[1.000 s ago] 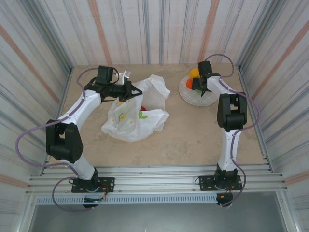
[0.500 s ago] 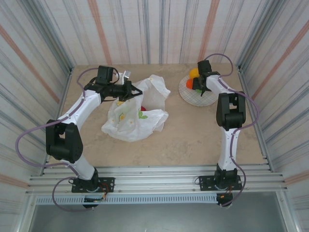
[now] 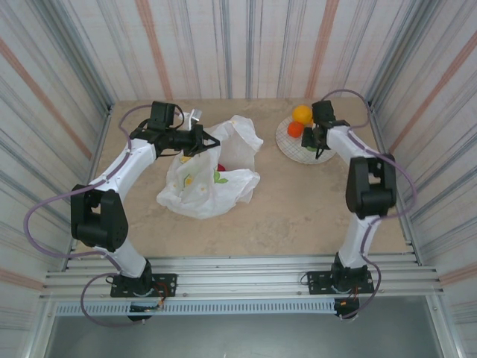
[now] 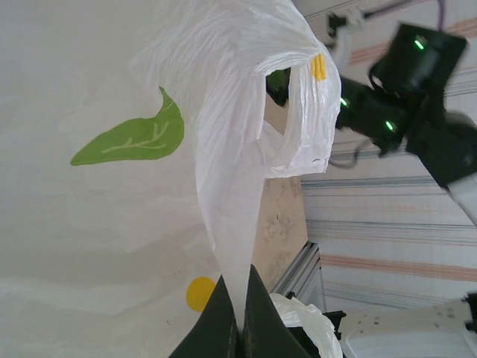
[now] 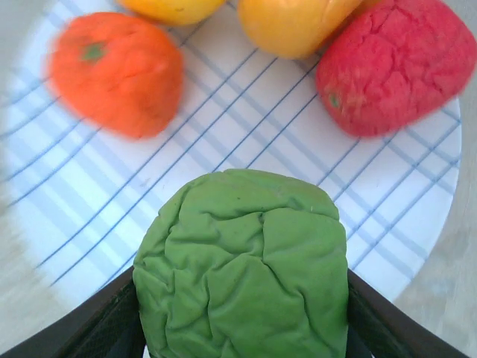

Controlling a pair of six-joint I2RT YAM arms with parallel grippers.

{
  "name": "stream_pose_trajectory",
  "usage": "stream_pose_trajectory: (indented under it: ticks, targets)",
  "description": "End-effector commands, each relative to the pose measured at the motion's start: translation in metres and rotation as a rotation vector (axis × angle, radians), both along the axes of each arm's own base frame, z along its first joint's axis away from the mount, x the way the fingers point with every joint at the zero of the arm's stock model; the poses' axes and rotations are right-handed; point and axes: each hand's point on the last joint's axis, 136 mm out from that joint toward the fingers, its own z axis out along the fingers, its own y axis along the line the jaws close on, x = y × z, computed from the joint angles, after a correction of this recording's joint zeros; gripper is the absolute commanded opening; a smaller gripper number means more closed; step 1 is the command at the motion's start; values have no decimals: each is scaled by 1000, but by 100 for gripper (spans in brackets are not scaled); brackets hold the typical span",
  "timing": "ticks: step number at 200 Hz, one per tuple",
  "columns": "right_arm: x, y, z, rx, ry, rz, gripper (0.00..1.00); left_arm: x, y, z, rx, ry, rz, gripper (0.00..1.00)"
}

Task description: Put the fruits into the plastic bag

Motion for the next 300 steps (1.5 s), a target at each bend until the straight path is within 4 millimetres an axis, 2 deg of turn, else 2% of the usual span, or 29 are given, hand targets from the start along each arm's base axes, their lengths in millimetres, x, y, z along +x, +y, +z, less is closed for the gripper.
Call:
stream_pose_trajectory:
  ticks: [1, 18, 39, 52, 68, 109, 143, 188, 242, 300]
  targets:
    - [-31, 48, 50, 239, -135, 79, 58, -4, 1, 8, -24, -3, -9, 0]
    - [-68, 80, 57, 350, -159, 146, 58, -4, 0, 9, -27, -5, -10, 0]
    - [-108, 116, 51, 438, -149, 211, 58, -6, -2, 11, -33, -7, -17, 0]
    - [-123, 133, 47, 514, -146, 234, 58, -8, -4, 13, -35, -13, -22, 0]
    - [-131, 149, 44, 592, -164, 240, 58, -9, -4, 14, -33, -21, -23, 0]
    - [-129, 180, 27, 706, -141, 191, 57, -11, -7, 16, -32, -28, -33, 0]
    - [-128, 217, 17, 799, -108, 177, 57, -12, -8, 16, -33, -30, -36, 0]
    - [-120, 265, 19, 934, -105, 159, 59, -12, -9, 16, -33, -30, -39, 0]
    - [-117, 313, 5, 1014, -22, 157, 63, -13, -10, 16, -34, -29, -42, 0]
    - [-135, 358, -3, 1046, 93, 230, 69, -13, -10, 15, -35, -25, -41, 0]
